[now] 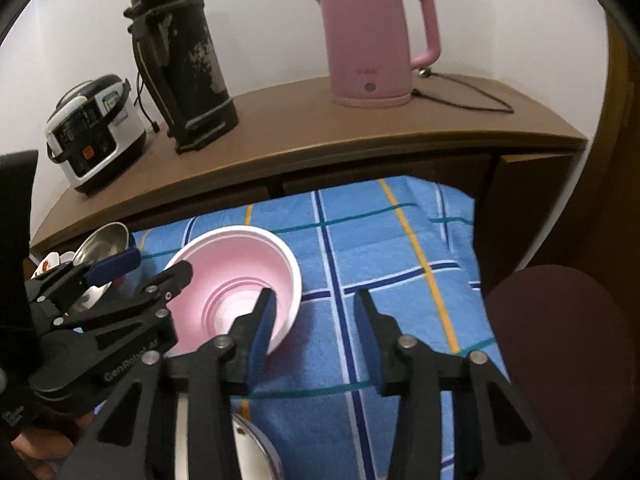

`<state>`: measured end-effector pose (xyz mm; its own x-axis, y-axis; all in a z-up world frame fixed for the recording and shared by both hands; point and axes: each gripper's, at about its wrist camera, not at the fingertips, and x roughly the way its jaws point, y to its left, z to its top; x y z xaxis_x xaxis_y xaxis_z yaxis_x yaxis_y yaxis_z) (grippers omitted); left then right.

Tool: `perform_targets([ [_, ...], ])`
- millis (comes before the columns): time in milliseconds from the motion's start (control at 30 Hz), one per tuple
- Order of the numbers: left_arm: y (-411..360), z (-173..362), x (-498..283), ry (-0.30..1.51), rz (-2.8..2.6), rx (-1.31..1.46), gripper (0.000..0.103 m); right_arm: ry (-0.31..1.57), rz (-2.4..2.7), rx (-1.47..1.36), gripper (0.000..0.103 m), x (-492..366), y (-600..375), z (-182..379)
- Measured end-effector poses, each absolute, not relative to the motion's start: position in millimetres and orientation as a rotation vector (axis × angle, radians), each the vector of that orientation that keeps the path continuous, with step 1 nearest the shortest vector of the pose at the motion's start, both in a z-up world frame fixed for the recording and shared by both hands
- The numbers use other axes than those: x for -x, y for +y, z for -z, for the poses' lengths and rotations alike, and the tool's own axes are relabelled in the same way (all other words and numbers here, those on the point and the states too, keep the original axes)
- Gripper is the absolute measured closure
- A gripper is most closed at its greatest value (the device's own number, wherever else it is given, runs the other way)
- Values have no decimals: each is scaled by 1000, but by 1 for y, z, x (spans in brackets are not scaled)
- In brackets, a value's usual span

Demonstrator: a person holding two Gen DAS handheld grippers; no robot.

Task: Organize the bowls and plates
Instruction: 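Grasp the pink bowl rim with the left gripper while the right gripper holds it too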

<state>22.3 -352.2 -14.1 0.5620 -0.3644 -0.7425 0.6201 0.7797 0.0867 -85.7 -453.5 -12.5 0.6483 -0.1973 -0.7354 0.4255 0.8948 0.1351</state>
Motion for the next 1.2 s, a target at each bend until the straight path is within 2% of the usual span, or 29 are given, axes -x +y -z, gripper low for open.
perform_targets([
  [267, -363, 24, -30, 783, 612, -380, 46, 858, 328, -315, 75, 69, -456, 30],
  [300, -364, 25, -31, 783, 614, -383, 55, 864, 322, -318, 77, 68, -456, 31],
  [367, -366, 28, -33, 802, 627, -383, 63, 872, 317, -323, 80, 65, -456, 33],
  [533, -369, 34, -38, 823, 640, -369, 65, 883, 305, -330, 84, 62, -455, 37],
  [600, -371, 36, -38, 833, 664, -367, 79, 882, 298, -324, 88, 60, -454, 36],
  [633, -373, 36, -37, 836, 671, -370, 81, 885, 299, -317, 89, 59, -453, 36],
  [1200, -366, 16, -33, 797, 705, -323, 84, 842, 368, -255, 90, 65, -441, 13],
])
